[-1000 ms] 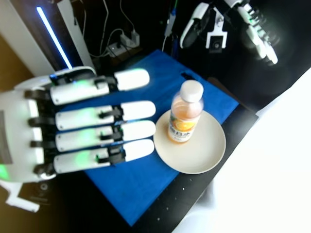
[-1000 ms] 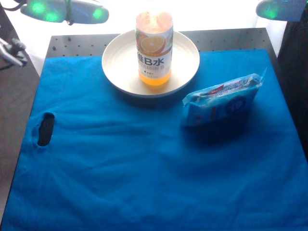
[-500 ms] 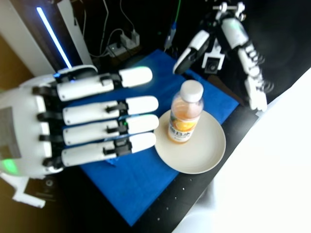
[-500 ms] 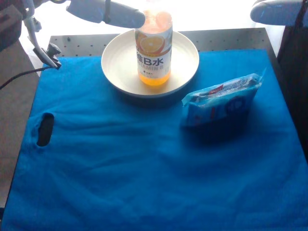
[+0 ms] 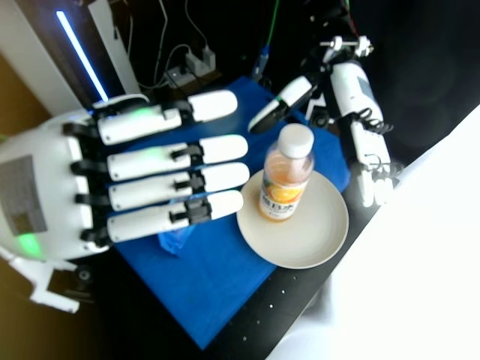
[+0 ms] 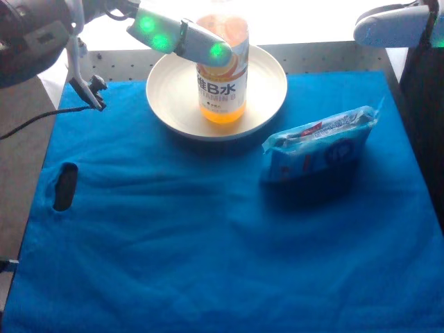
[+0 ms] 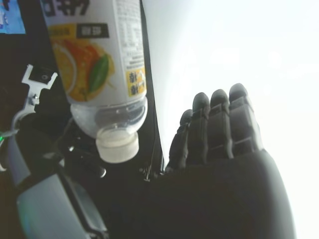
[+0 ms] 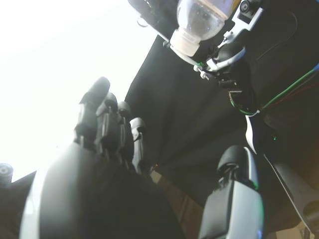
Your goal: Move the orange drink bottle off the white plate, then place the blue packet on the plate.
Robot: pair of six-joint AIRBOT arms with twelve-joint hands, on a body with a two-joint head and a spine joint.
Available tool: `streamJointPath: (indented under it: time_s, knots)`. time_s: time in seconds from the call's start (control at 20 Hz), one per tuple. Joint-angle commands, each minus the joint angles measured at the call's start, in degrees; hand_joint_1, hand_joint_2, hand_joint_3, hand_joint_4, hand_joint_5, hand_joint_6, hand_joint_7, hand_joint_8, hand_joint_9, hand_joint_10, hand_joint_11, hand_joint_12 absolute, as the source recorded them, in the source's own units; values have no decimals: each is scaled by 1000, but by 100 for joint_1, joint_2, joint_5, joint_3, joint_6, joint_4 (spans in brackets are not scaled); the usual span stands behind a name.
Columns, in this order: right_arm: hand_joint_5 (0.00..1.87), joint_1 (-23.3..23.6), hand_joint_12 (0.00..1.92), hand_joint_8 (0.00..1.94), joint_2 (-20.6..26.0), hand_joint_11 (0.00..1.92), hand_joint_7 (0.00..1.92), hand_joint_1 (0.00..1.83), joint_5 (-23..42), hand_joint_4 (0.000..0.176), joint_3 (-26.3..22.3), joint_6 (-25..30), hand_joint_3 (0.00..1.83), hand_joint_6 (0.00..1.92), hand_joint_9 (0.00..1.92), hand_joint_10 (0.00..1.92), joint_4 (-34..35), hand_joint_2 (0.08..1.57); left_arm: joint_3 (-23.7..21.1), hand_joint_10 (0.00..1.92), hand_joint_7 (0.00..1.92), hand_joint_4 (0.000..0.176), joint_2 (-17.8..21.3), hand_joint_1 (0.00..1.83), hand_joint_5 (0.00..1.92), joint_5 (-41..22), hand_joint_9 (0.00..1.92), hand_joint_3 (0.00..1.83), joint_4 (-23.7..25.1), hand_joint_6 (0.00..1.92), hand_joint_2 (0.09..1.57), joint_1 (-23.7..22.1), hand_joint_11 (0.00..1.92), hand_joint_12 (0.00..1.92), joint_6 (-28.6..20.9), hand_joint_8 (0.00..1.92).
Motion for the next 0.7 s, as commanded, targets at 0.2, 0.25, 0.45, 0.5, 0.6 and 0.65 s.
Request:
streamJointPath:
  time_s: [0.2, 0.25, 0.45, 0.5, 0.6, 0.65]
  knots:
    - [194, 131, 812, 10, -60, 0, 247, 702, 695, 85, 1, 50, 6, 3, 222, 8, 324, 889, 247, 18, 188, 43, -271, 667, 0, -402, 113, 2, 62, 0, 597, -48, 119, 49, -359, 10]
    - [199, 131, 826, 6, -65, 0, 250, 703, 699, 84, 2, 50, 4, 3, 228, 6, 323, 895, 267, 13, 194, 41, -298, 693, 0, -402, 107, 3, 68, 0, 600, -35, 87, 35, -372, 10]
    - [193, 131, 923, 1, -84, 39, 250, 736, 703, 84, 2, 50, 1, 1, 257, 4, 321, 903, 289, 8, 210, 13, -343, 750, 0, -366, 141, 11, 122, 0, 701, 19, 95, 36, -375, 4]
    - [195, 131, 966, 2, -88, 7, 253, 732, 704, 87, 2, 50, 0, 1, 268, 5, 321, 895, 289, 11, 222, 0, -344, 776, 0, -362, 158, 15, 135, 0, 726, 28, 123, 48, -381, 6]
    - [188, 131, 903, 1, -93, 0, 257, 719, 709, 77, 2, 50, 0, 0, 248, 6, 321, 895, 289, 15, 259, 0, -344, 789, 0, -355, 181, 17, 189, 0, 750, 38, 117, 45, -425, 16]
    - [200, 131, 884, 2, -97, 0, 262, 725, 711, 86, 2, 50, 0, 3, 255, 6, 321, 890, 294, 9, 290, 4, -345, 819, 20, -358, 197, 7, 194, 2, 765, 45, 103, 43, -458, 8]
